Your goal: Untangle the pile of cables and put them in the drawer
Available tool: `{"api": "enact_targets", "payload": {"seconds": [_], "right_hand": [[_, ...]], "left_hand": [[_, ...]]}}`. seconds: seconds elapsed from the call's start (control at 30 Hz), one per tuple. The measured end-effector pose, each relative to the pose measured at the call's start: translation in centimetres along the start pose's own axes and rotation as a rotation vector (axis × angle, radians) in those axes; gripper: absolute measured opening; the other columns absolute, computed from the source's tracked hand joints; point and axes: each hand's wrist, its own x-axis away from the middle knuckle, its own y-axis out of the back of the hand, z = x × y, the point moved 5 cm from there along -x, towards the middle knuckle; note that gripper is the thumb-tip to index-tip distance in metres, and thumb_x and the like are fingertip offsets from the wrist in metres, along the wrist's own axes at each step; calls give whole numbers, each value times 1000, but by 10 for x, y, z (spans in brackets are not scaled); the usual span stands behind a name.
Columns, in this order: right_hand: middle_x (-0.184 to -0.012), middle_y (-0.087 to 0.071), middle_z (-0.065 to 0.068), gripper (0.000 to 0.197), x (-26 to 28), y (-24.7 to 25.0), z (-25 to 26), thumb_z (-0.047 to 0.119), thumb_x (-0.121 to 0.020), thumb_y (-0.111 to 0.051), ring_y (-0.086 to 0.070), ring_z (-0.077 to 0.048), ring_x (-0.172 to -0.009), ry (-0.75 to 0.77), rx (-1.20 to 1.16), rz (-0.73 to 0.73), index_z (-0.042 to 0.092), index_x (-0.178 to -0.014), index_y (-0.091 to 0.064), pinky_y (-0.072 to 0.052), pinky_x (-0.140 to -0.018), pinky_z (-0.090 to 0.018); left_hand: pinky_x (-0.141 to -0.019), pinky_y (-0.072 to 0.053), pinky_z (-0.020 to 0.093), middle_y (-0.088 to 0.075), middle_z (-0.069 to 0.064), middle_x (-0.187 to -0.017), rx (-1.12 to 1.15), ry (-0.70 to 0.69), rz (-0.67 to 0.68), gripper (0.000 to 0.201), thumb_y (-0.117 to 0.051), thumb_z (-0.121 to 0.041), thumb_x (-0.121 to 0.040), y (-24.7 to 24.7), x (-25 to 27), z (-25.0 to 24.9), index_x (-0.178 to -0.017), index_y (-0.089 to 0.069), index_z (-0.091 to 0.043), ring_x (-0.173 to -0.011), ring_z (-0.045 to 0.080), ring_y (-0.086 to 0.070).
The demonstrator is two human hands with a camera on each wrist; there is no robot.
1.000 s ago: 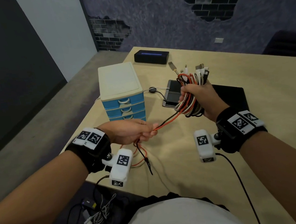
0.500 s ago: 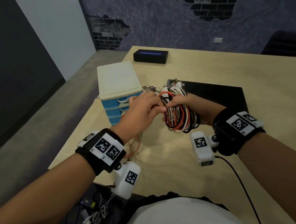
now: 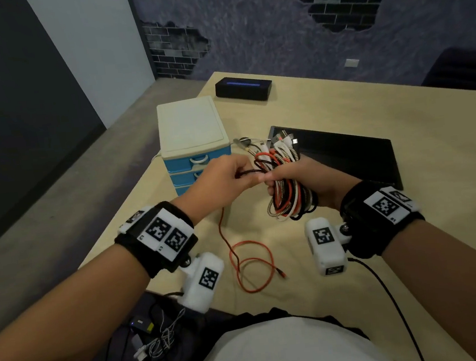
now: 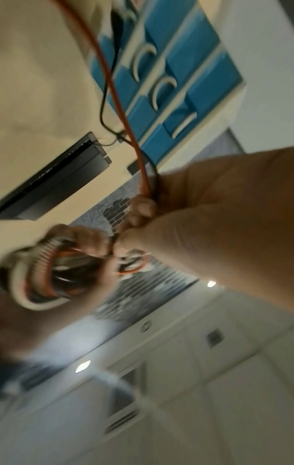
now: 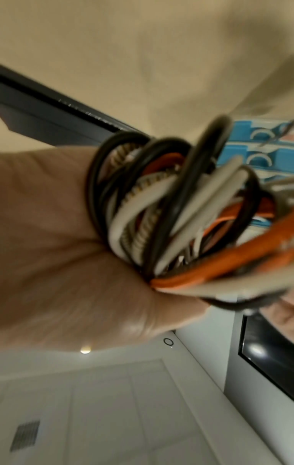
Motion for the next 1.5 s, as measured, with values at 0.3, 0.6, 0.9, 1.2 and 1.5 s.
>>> {"api": "enact_targets", "payload": {"seconds": [0.3, 0.6, 0.9, 1.2, 1.5], "right_hand": [[-77, -62, -13, 41, -10, 55, -14, 10, -80, -69, -67, -16, -61, 116, -54, -398, -4, -115, -54, -55, -60, -31], [-84, -65, -12, 62, -23, 28, -13, 49, -80, -74, -66, -23, -72, 158, -76, -289, 3, -118, -60, -56, -66, -35], [-70, -59, -9, 57, -19, 5, -8, 65, -72, -61, -57, -15, -51, 119, -191, -174, 12, -93, -60, -51, -50, -24], [-86, -62, -5, 65, -22, 11, -6, 20, -72, -82, -62, -19, -77, 170, 0, -245, 8, -125, -46, -55, -70, -32], [-74, -61, -11, 29, -14, 40, 8, 6, -83, -66, -67, -20, -65, 341, -63, -545, -5, -108, -55, -56, -61, -32]], "left_hand": [[-47, -40, 16, -34, -7, -58, 939, 455, 464, 30, -33, -31, -103, -13, 27, 20, -85, -52, -16, -45, 7, -26], [-54, -48, 17, -54, -5, -65, 1140, 388, 476, 24, -39, -17, -100, -38, 26, -8, -90, -60, -11, -51, 5, -47], [-62, -56, 24, -67, 1, -62, 1147, 412, 400, 28, -37, -20, -102, -48, 23, -28, -84, -55, -10, -57, 14, -68], [-57, -56, 22, -66, 2, -62, 1016, 379, 420, 28, -38, -23, -102, -49, 21, -29, -86, -57, -9, -54, 13, -66], [-40, -27, 17, -28, -8, -50, 992, 397, 618, 40, -28, -40, -103, -47, 32, -18, -73, -45, -19, -38, 6, -25]]}}
